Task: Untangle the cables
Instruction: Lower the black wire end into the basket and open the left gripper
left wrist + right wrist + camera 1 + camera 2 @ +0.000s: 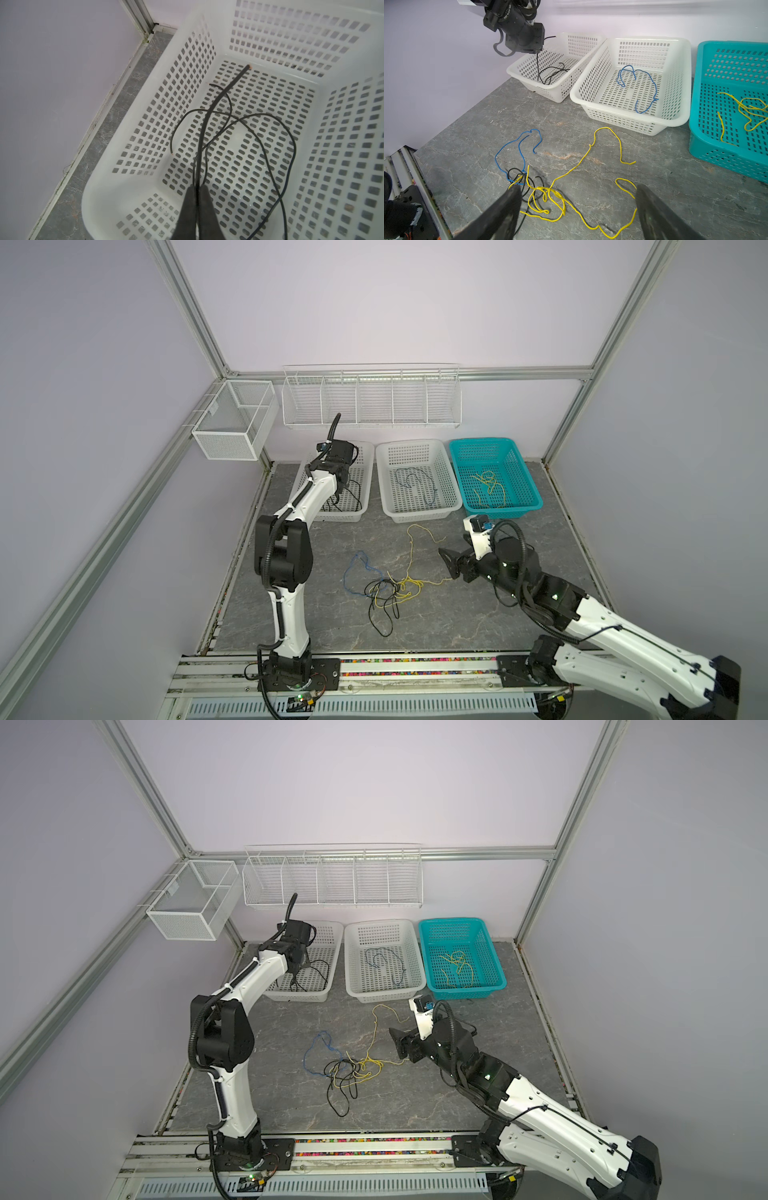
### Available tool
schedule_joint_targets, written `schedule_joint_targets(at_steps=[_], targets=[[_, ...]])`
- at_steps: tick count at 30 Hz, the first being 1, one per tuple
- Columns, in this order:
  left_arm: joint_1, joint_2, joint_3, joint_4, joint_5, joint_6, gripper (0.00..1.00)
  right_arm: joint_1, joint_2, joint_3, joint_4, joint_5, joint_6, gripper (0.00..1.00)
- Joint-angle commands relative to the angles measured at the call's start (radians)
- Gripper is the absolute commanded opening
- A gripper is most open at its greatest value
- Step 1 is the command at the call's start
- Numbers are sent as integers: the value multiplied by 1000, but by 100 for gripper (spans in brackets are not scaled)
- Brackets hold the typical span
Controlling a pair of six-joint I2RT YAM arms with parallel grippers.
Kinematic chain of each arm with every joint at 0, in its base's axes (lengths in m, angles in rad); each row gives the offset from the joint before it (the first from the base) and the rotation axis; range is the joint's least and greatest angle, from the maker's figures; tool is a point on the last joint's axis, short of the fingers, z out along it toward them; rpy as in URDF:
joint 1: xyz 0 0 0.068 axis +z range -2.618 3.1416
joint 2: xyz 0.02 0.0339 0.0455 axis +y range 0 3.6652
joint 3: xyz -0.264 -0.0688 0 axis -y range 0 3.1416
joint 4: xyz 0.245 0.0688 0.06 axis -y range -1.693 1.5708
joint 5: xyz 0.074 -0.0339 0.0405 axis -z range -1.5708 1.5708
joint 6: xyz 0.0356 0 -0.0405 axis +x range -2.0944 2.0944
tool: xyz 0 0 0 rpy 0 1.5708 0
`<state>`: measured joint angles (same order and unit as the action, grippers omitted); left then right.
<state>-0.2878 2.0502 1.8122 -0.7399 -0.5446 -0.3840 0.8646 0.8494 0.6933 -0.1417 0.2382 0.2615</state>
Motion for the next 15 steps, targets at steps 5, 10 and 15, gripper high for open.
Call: schedule_joint_targets(at_steps=[5,10,15], targets=[[-2,-78,51,-73,54,20,45,4,30,4,12,-34,-7,88],[-1,-157,13,-87,169,4,64,7,77,20,3,-71,-8,88],[-5,-259,-34,-140,234,-38,67,14,139,35,8,-148,-10,88]])
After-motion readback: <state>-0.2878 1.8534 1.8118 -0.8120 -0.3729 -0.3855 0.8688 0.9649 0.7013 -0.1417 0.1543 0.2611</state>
